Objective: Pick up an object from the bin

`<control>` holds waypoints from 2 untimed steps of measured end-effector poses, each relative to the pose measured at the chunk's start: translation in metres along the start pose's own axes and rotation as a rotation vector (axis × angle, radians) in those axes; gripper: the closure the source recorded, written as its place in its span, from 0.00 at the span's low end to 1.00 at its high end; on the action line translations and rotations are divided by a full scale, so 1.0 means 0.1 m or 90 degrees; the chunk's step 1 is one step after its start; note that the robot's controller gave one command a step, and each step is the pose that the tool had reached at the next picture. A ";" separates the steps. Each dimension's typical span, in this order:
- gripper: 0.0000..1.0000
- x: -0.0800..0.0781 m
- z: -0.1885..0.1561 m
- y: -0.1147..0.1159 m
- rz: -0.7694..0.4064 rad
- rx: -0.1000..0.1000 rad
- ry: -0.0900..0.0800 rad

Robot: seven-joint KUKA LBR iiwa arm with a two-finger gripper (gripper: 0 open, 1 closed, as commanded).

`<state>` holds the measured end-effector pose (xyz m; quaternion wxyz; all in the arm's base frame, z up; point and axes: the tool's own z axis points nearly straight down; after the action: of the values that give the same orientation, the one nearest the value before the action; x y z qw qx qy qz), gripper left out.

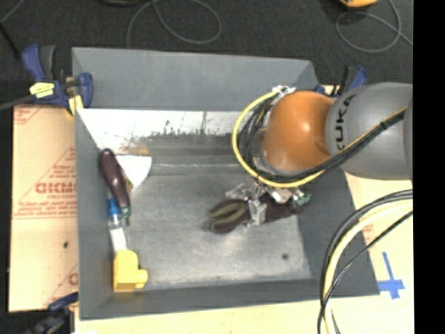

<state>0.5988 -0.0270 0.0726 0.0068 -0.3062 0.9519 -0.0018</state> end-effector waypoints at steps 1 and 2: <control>1.00 0.00 0.00 0.00 0.000 0.000 0.000; 1.00 0.01 -0.03 0.01 0.001 -0.001 0.001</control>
Offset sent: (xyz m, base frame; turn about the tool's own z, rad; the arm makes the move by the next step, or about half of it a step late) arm -0.0002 -0.0001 0.0680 0.0000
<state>0.5976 -0.0269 0.0757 0.0056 -0.3057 0.9521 -0.0012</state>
